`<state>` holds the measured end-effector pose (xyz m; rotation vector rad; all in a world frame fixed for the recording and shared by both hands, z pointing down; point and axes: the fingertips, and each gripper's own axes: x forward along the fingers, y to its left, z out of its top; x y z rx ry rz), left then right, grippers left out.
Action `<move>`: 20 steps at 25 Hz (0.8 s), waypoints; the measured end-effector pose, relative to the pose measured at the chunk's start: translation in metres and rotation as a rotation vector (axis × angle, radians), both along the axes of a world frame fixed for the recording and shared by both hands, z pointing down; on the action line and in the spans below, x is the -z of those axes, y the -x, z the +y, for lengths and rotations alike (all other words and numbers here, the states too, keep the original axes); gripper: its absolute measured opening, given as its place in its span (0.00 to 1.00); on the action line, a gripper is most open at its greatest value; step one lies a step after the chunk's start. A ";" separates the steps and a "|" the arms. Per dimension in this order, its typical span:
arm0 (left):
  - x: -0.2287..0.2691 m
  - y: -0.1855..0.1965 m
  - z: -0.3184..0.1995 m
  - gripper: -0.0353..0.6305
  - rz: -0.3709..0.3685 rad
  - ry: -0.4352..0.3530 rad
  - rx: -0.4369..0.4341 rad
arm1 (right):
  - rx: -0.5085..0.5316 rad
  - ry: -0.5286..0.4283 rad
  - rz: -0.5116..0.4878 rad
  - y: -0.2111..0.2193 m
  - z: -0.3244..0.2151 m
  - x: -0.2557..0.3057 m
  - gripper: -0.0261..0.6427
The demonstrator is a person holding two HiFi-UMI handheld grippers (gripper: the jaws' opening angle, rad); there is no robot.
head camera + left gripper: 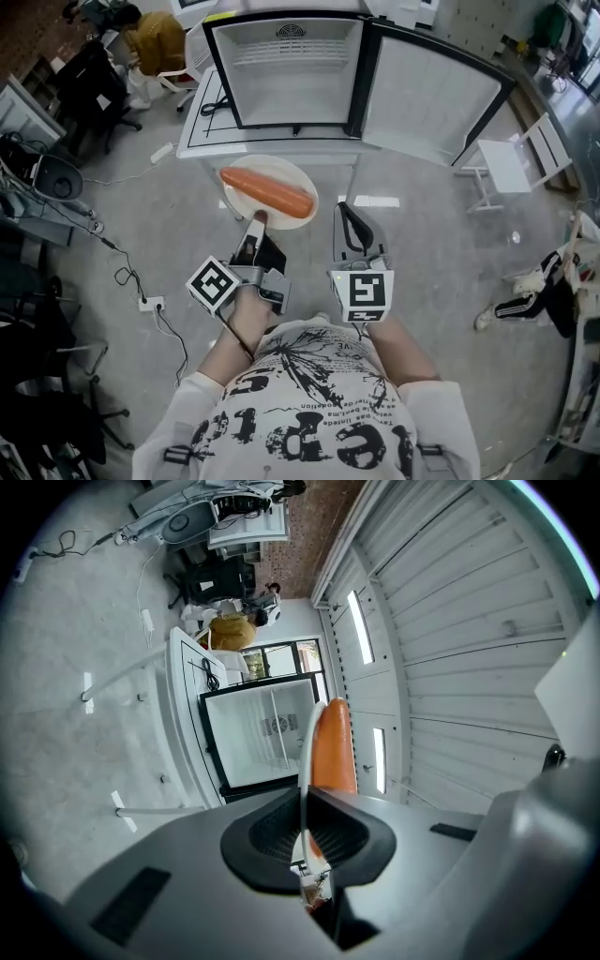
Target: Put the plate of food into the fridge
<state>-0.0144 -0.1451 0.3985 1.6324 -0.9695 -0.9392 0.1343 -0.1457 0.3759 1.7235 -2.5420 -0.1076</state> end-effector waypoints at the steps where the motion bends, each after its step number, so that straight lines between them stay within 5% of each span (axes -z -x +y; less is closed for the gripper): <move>1: -0.002 -0.004 -0.005 0.09 -0.007 0.005 0.002 | -0.003 0.003 -0.003 -0.007 -0.006 -0.002 0.04; 8: -0.008 -0.013 -0.044 0.09 -0.050 0.030 0.006 | -0.026 -0.001 -0.029 -0.027 -0.044 -0.012 0.04; 20: -0.018 0.000 -0.152 0.09 -0.012 0.055 -0.071 | -0.084 0.031 -0.024 -0.010 -0.142 -0.019 0.04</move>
